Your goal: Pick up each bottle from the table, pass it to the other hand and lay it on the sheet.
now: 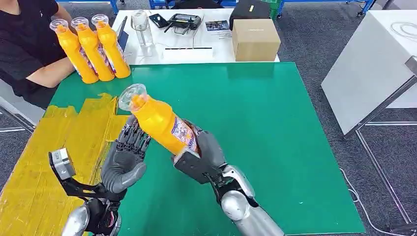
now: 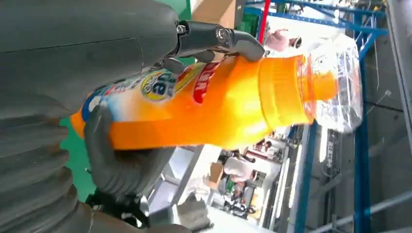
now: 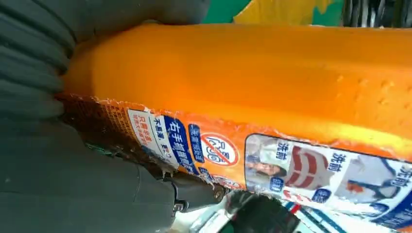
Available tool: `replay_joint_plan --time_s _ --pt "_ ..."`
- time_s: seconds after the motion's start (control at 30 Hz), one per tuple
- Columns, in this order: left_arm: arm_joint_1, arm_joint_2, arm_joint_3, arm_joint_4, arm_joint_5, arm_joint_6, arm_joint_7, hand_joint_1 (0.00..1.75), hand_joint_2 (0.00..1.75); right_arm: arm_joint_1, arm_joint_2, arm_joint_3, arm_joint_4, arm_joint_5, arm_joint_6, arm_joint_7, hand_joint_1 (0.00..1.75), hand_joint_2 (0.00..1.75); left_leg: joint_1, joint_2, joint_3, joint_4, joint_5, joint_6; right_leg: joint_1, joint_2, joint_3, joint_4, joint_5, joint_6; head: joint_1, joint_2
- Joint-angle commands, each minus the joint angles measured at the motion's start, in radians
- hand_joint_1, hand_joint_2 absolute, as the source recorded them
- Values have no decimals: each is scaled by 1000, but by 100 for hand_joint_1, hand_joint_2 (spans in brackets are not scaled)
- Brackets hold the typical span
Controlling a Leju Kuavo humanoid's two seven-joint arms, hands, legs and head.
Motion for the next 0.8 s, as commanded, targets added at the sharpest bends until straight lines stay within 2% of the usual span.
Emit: replay_joint_plan --time_s 0.03,0.23,0.53,0.57,0.8 --pt "-7 11 102 41 33 8 14 0 175 -13 -50 230 31 27 39 -26 175 175 0 1 3 -2 0 0 0 2 3 -2 0 0 0 0" --pt "-12 6 122 63 52 1 22 0 175 -42 -44 308 -1 13 64 -39 175 175 0 2 2 -1 0 0 0 3 1 -1 0 0 0 0" --pt "-19 4 118 53 53 6 26 0 175 -58 -41 311 -11 1 71 -34 175 175 0 0 1 -1 0 0 1 1 1 -1 0 0 0 0" --pt "-19 4 118 53 53 6 26 175 175 -58 -41 311 -11 1 71 -34 175 175 0 0 1 -1 0 0 0 0 1 -1 0 0 0 0" --pt "-9 9 115 33 45 5 14 175 175 -62 -51 318 -18 -13 72 -24 175 175 0 0 1 0 0 0 0 1 1 -1 0 0 0 0"
